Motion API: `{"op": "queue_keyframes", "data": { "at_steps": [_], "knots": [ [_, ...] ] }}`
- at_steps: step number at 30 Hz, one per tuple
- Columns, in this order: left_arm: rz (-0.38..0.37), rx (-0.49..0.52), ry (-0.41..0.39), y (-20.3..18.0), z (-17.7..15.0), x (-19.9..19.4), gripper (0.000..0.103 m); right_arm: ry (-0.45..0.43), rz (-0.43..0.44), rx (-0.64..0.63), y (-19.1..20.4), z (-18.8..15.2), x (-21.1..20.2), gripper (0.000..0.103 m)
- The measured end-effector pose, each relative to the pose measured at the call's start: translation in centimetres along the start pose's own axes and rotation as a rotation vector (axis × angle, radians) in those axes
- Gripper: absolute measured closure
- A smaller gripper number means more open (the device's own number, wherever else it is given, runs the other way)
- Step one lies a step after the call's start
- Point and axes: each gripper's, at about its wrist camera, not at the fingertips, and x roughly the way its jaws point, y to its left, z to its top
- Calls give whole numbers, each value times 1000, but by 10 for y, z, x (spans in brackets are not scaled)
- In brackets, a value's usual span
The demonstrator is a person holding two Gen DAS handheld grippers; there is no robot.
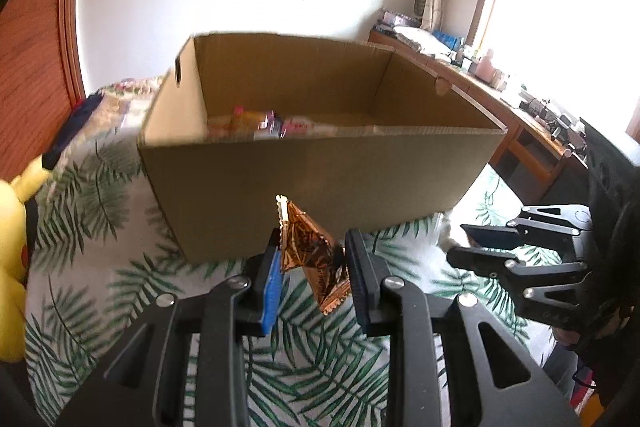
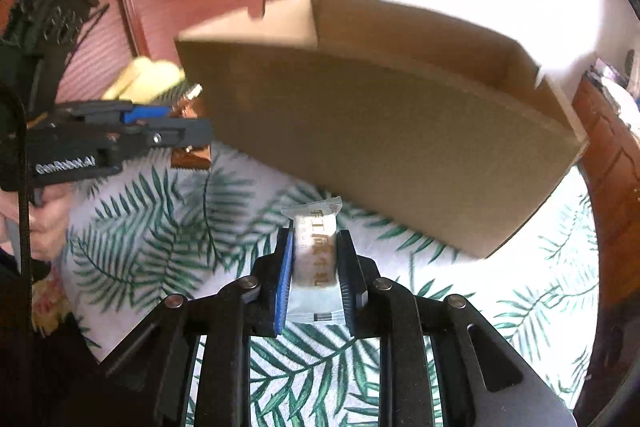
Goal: Organize snacks
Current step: 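Lift both snacks over the box and open both tools to drop them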
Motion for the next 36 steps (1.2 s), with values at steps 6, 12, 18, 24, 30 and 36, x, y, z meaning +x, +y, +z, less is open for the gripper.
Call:
{"op": "queue_keyframes", "data": {
  "at_steps": [6,12,18,24,30,36],
  "knots": [
    [1,35,-65,-7,30,-13,75,-103,-26,10,-9,23,-33,83],
    [7,61,-115,-12,55,-19,75,-176,-49,12,-11,47,-47,83],
    [5,80,-153,-16,73,-21,75,-236,-61,20,-18,67,-54,83],
    [16,82,-171,-10,92,-12,75,-283,-72,22,-25,87,-53,83],
    [30,62,-144,1,97,11,75,-291,-86,44,-34,95,-35,83],
    [44,51,-114,10,96,33,75,-271,-84,67,-46,96,-12,83]
  ]
}}
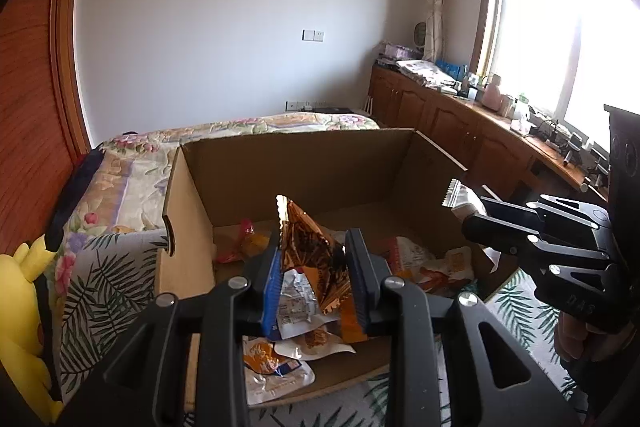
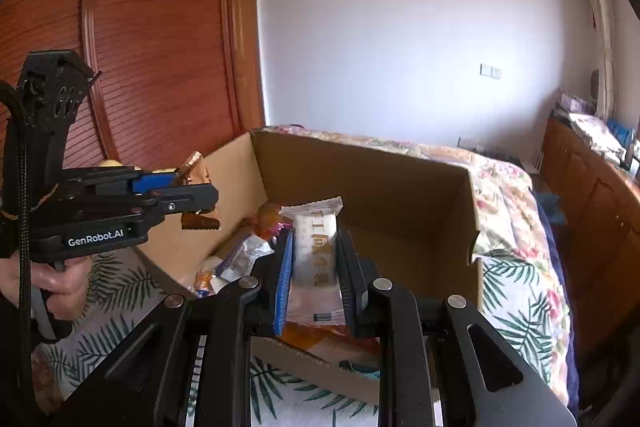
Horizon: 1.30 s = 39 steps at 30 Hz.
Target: Organize snacks
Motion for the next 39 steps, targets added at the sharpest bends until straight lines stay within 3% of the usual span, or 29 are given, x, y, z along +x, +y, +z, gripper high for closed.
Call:
{"op": "queue_keyframes", "data": {
  "at_steps": [14,18,21,30,39],
  "knots": [
    [7,5,30,-2,-3,19,75,43,6,33,-11,-8,25,82],
    [23,6,33,-2,-3,18,70,54,7,49,-14,-10,27,78],
    [25,13,28,-4,-5,13,61,53,2,63,-15,-12,24,77],
    [44,20,2,-17,-7,-20,59,40,-12,69,-4,-15,1,77],
    [60,43,-33,-34,-15,-71,58,3,-33,82,13,-20,-48,77]
  ]
}}
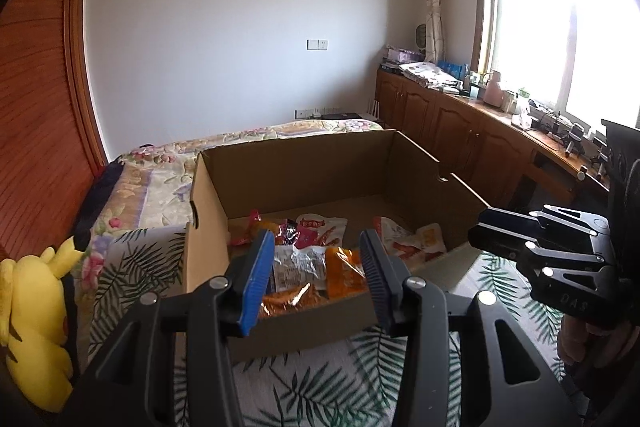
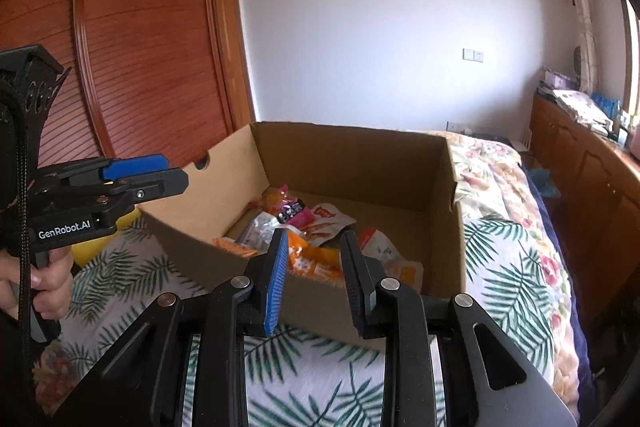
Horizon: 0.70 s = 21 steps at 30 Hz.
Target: Organize snacks
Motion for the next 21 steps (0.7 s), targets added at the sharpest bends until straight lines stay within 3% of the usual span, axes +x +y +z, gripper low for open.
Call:
{"op": "queue_keyframes", "data": {
  "at_steps": [7,15,21],
  "knots": [
    [9,7,-9,-11,-15,-32,56,-22,-15,18,13,-10,-33,73],
    [25,-1,-25,-20,-30,-63,48,-40,-44,55,23,-23,-64,56],
    [48,0,-59,-23,-44,-90,32,-70,-81,56,35,-31,-87,42]
  ]
}}
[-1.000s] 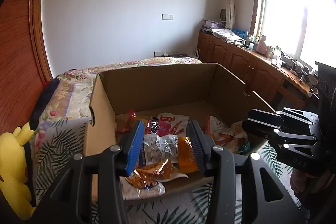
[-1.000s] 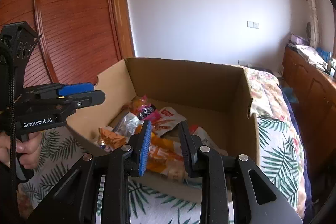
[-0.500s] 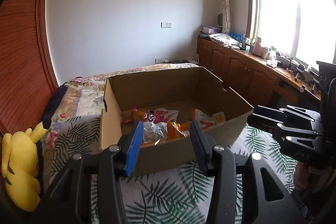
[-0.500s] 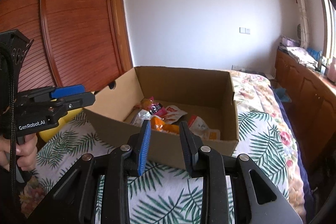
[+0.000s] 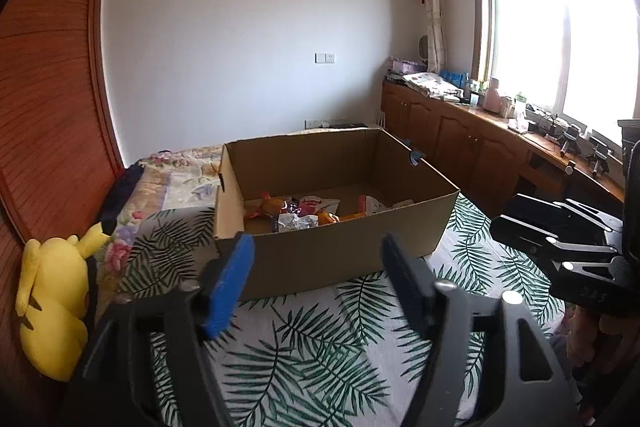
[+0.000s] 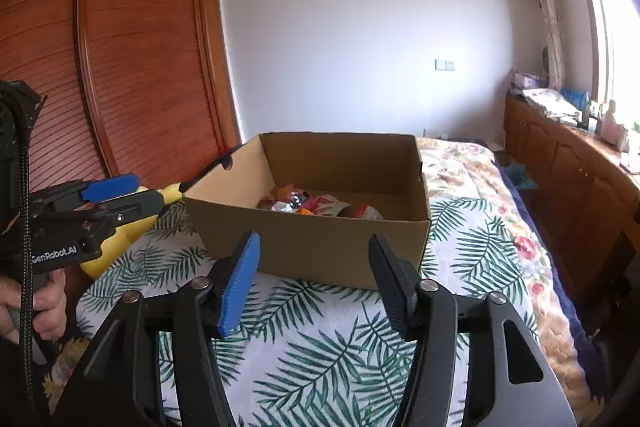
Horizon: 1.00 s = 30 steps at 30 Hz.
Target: Organize snacks
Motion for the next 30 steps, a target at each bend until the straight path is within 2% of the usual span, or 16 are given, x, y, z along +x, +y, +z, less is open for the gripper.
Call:
{"op": "queue_keyframes", "data": {
  "at_steps": [3,6,8,12,14,16,20,30],
  "knots": [
    [17,-4,-7,-1,-7,-12,31,-16,-24,-3,4,-4,-9,35],
    [34,-13,-3,-2,-14,-22,25,-33,-52,-6,8,-9,-20,27],
    [46,-21,-6,-2,-17,-29,21,-41,-53,0,10,-12,-27,18],
    [52,-45,-19,-4,-24,-45,17,-49,-46,4,15,-14,-39,11],
    [48,-48,-20,-5,-28,-51,5,-57,-49,9,17,-15,-46,5],
    [47,-48,-31,-6,-29,-57,5,-66,-49,13,19,-16,-54,0],
    [83,-18,-53,-12,-34,-66,1,-69,-70,19,22,-18,-60,0],
    [114,-24,-49,-22,-57,-72,1,-68,-99,22,28,-34,-70,0]
  ]
}}
